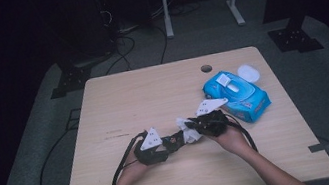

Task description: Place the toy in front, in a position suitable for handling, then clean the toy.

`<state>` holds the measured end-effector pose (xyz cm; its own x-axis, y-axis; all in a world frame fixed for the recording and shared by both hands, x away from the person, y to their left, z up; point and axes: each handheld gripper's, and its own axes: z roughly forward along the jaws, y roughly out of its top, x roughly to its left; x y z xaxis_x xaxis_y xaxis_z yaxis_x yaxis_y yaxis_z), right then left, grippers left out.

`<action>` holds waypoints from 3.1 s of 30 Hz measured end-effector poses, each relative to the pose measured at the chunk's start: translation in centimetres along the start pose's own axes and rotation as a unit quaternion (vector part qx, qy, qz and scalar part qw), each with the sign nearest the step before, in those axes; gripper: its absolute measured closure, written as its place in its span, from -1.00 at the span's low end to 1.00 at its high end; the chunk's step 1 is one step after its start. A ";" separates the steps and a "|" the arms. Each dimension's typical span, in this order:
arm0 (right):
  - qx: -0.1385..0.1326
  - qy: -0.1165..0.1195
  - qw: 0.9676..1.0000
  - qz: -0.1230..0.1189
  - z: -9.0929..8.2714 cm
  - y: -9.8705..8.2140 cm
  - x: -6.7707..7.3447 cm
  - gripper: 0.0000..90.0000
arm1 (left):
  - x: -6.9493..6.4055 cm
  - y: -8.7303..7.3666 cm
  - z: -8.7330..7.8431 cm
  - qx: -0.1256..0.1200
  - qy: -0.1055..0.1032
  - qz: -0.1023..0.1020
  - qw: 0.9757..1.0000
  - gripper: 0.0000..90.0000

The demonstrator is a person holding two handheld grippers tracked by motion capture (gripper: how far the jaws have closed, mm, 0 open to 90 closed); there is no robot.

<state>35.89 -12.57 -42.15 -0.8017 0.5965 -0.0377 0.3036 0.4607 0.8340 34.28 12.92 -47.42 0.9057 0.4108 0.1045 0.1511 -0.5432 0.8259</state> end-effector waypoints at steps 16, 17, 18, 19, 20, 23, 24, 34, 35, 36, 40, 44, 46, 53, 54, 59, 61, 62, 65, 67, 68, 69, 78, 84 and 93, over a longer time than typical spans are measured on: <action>0.004 -0.030 0.999 0.018 -1.5 -1.1 -2.2 0.83 | 0.1 0.0 0.0 -0.002 0.001 -0.002 1.000 0.29; 0.005 -0.031 0.999 0.016 -1.6 -1.1 -2.2 0.83 | 0.1 0.0 0.0 -0.001 0.001 -0.002 1.000 0.29; 0.004 -0.032 0.999 0.015 -1.5 -1.1 -2.1 0.83 | 0.0 0.0 0.0 -0.001 0.000 -0.003 1.000 0.29; 0.004 -0.032 0.999 0.014 -1.5 -1.0 -2.0 0.83 | 0.1 0.0 0.0 -0.001 0.001 -0.002 1.000 0.29; 0.002 -0.029 0.999 0.013 -1.4 -0.9 -1.8 0.83 | 0.1 0.0 0.0 -0.001 0.000 -0.002 1.000 0.29; -0.003 -0.008 1.000 0.009 -1.1 -0.6 -1.0 0.83 | 0.1 0.0 0.0 -0.003 0.000 -0.004 1.000 0.29; -0.003 -0.008 1.000 0.009 -1.1 -0.6 -1.0 0.83 | 0.1 0.0 0.0 -0.002 0.000 -0.004 1.000 0.29; 0.005 -0.027 0.999 0.017 -2.1 -1.2 -2.2 0.83 | 0.1 0.0 -0.1 0.002 0.000 0.001 1.000 0.29; 0.005 -0.027 0.999 0.017 -2.1 -1.2 -2.2 0.83 | 0.1 -0.1 -0.1 0.001 0.000 0.002 1.000 0.29; 0.005 -0.025 0.999 0.019 -2.2 -1.3 -2.2 0.83 | 0.1 -0.1 -0.1 0.001 0.000 0.002 1.000 0.29; 0.009 -0.027 1.000 0.013 -1.9 -1.2 -2.1 0.83 | 0.2 -0.1 -0.2 0.000 -0.002 0.000 1.000 0.29; 0.007 -0.025 1.000 0.016 -1.8 -1.2 -2.2 0.83 | 0.2 -0.1 -0.2 -0.002 -0.003 -0.003 1.000 0.29; 0.008 -0.024 1.000 0.019 -1.8 -1.3 -2.2 0.83 | 0.2 -0.1 -0.2 -0.001 -0.002 -0.002 1.000 0.29; -0.004 -0.009 1.000 0.011 -1.6 -0.8 -1.3 0.83 | 0.1 0.0 -0.3 -0.001 0.002 0.001 1.000 0.29; -0.005 -0.001 1.000 0.009 -1.3 -0.6 -0.8 0.83 | 0.1 0.0 -0.3 -0.001 0.002 0.001 1.000 0.29; -0.008 0.046 0.999 -0.012 0.7 0.8 2.4 0.83 | 0.1 0.0 -0.4 0.000 0.002 0.000 1.000 0.29; -0.008 0.060 0.998 -0.023 1.6 1.2 3.5 0.83 | 0.1 -0.1 -0.4 0.000 0.001 -0.003 1.000 0.29; -0.006 0.064 0.998 -0.029 2.0 1.4 3.9 0.83 | 0.1 -0.1 -0.4 0.000 0.001 -0.003 1.000 0.29; -0.001 0.055 0.998 -0.039 2.2 1.6 3.9 0.83 | 0.2 -0.1 -0.5 0.000 0.003 -0.004 1.000 0.29; 0.004 0.041 0.998 -0.040 1.8 1.4 3.3 0.83 | 0.2 -0.1 -0.5 0.000 0.004 -0.002 1.000 0.29; 0.004 0.033 0.999 -0.036 1.5 1.3 2.8 0.83 | 0.2 -0.1 -0.5 0.001 0.005 -0.002 1.000 0.29; 0.005 0.023 0.999 -0.033 1.1 1.0 2.2 0.83 | 0.2 -0.1 -0.5 0.001 0.006 -0.001 1.000 0.29; 0.004 -0.031 0.999 0.029 -1.5 -1.4 -2.9 0.83 | 0.2 -0.1 -0.4 0.001 0.005 -0.004 1.000 0.29; 0.011 -0.033 0.999 0.029 -1.6 -1.6 -3.0 0.83 | 0.2 -0.1 -0.4 0.001 0.007 -0.001 1.000 0.29; 0.005 -0.027 1.000 0.011 -0.9 -0.5 -1.8 0.83 | 0.4 -0.1 -0.5 0.002 0.010 -0.003 1.000 0.29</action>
<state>36.73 -14.46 -42.03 -0.7658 0.6412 -0.0493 0.3262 0.4535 0.8294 34.36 13.55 -47.20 0.8971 0.4277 0.1112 0.1569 -0.5435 0.8246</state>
